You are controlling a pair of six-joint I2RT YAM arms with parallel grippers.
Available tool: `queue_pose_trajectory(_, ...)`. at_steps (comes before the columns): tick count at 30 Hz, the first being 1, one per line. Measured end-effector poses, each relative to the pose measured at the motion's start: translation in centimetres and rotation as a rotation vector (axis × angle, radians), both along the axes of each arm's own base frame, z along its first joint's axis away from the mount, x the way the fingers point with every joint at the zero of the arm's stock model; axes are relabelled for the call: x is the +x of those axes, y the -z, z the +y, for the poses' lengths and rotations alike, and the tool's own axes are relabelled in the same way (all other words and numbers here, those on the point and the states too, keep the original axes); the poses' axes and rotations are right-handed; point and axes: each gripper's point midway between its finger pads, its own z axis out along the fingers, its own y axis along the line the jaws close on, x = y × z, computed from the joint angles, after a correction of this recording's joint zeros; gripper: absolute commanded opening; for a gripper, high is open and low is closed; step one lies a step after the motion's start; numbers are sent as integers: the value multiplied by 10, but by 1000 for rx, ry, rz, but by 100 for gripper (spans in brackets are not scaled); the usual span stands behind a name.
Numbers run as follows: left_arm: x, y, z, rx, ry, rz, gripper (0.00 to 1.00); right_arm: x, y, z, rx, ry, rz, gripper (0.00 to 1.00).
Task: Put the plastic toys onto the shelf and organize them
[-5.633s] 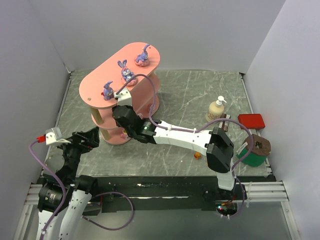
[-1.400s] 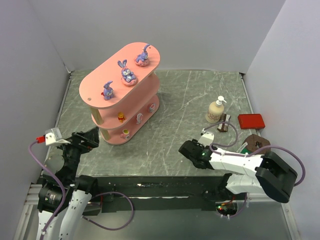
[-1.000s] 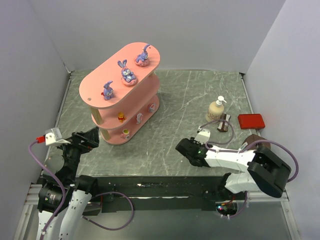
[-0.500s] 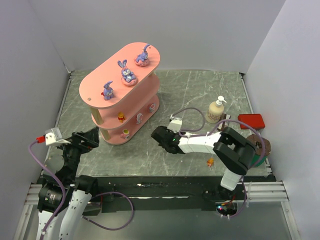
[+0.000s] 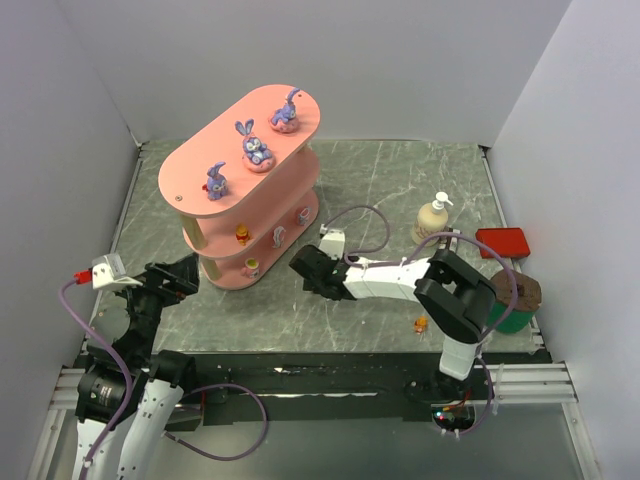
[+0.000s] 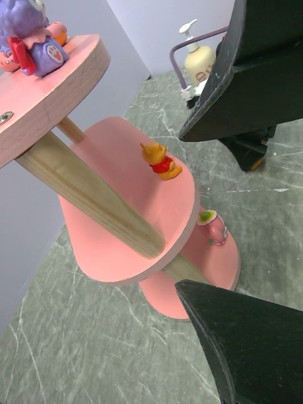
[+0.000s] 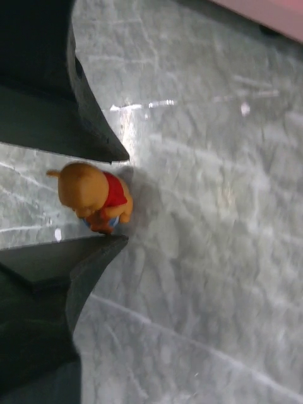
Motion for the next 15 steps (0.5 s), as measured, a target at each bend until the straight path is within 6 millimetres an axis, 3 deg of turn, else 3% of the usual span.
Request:
queue_pose_trajectory(2,0,0,0,0,0,0,96,0,-2,4,-17,-25,-2,78)
queue_pose_trajectory(5,0,0,0,0,0,0,96,-3,-3,4,-49,-64,-8,92)
queue_pose_trajectory(9,0,0,0,0,0,0,96,-8,-5,2,-81,-152,-25,99)
queue_pose_trajectory(15,0,0,0,0,0,0,96,-14,-14,2,-74,-356,-76,98)
